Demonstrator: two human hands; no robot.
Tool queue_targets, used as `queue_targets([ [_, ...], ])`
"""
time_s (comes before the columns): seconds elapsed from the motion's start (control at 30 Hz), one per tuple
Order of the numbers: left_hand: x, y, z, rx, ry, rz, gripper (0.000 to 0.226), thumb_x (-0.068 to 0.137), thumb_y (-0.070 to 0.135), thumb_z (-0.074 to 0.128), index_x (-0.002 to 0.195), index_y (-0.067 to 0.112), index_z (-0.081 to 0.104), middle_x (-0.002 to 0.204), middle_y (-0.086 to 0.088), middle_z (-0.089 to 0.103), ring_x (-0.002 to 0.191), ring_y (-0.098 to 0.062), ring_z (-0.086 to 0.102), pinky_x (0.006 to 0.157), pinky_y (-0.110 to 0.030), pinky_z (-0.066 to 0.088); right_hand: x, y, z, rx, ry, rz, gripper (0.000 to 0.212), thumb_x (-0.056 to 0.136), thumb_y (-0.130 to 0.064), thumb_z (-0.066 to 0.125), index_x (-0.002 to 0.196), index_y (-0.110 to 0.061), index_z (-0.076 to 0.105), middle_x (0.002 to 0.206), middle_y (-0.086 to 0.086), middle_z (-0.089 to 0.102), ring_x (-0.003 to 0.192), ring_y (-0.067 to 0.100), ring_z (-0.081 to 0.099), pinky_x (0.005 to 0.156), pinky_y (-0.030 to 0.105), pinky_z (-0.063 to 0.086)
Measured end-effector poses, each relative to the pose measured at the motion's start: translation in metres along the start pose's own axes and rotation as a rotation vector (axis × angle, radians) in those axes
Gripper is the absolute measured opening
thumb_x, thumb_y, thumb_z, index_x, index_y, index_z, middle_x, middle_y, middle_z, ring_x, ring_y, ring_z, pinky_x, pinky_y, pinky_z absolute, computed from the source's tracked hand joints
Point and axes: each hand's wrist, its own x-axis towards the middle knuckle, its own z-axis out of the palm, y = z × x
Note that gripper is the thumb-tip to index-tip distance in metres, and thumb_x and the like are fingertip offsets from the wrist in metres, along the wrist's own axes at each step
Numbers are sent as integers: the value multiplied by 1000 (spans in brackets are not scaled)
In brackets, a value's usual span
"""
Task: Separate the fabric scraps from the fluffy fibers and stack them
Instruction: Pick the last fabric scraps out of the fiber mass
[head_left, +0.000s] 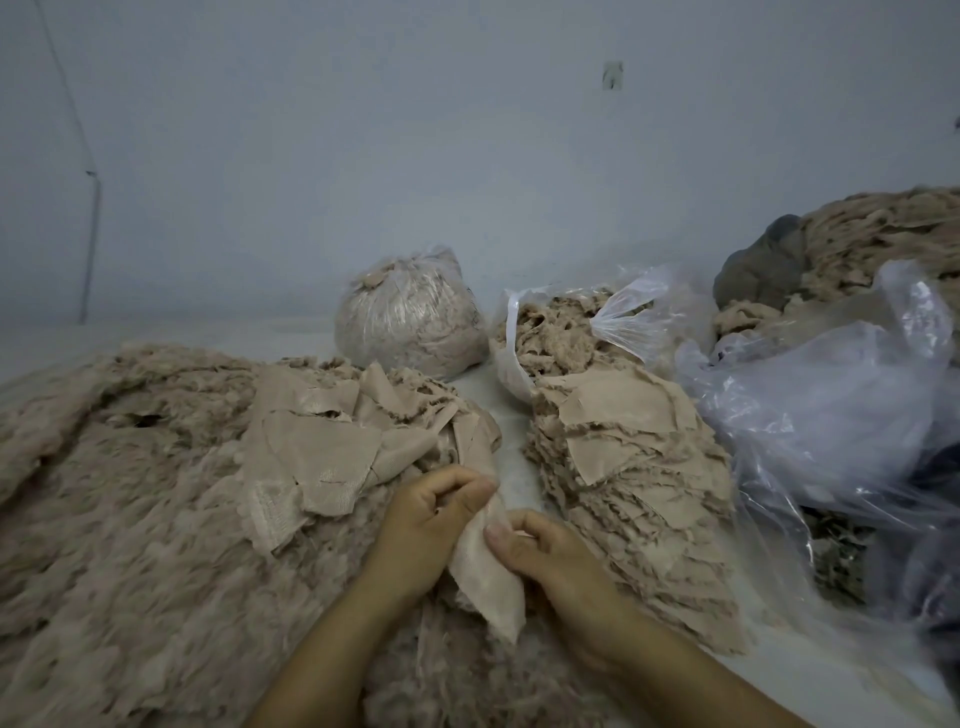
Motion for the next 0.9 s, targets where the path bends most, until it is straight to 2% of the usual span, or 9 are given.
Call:
queue_targets([
  [0.13,4,-10,2,80,197,-68,27,92,12,57,67,18,66,60,2,62,60,-11,54,55,-24,43,-1,-4,3,115,7,-131,13,80,-24,67,74,-13,63,70,11,66,58,18,60,53,24,49],
  [0.23,7,-18,0,32,341,-102,31,96,18,51,66,13,60,62,-6,57,60,-17,49,59,-30,40,-2,0,9,106,67,-220,17,84,-27,66,72,-16,63,70,12,64,59,18,57,55,27,45],
  [0.33,7,-21,-2,-67,453,-134,34,99,22,47,66,16,56,55,8,55,52,-4,49,52,-20,41,-3,6,13,109,114,-277,18,83,-31,60,76,-15,61,69,14,57,61,21,52,57,31,42],
  [0.43,9,-23,0,-164,487,-241,34,100,23,44,70,10,55,60,-2,54,55,-12,50,50,-22,42,-7,5,18,67,200,-347,16,83,-32,58,72,-22,63,65,11,55,59,20,51,53,28,43],
  [0.53,9,-20,-8,-304,546,-294,39,101,26,41,64,14,46,43,8,41,38,-7,36,34,-15,30,-3,-4,11,116,405,-382,17,83,-30,57,67,-24,58,61,10,51,50,20,46,41,24,38],
  [0.6,6,-17,-9,-275,437,-247,33,98,30,47,70,14,50,48,7,43,41,-8,35,35,-14,28,0,-7,5,188,433,-376,16,88,-23,57,72,-22,55,64,10,54,52,20,48,41,23,40],
  [0.7,-3,-9,9,-239,-44,-221,37,80,47,69,99,15,63,72,3,69,61,-9,64,51,-19,47,3,-3,12,280,347,-339,15,85,1,62,87,-9,51,71,9,60,65,21,57,55,27,52],
  [0.83,-8,-8,10,-99,-257,-233,18,73,40,68,67,22,68,56,7,64,46,-3,54,45,-13,40,10,-7,3,168,484,-358,25,83,12,59,92,-10,50,70,3,61,60,14,57,54,28,50],
  [0.9,-6,-8,4,-104,-313,-203,28,80,35,62,55,23,64,51,6,55,45,-3,47,49,-14,39,14,-12,-5,100,583,-376,26,84,10,58,91,-14,51,79,10,59,68,21,55,64,36,47],
])
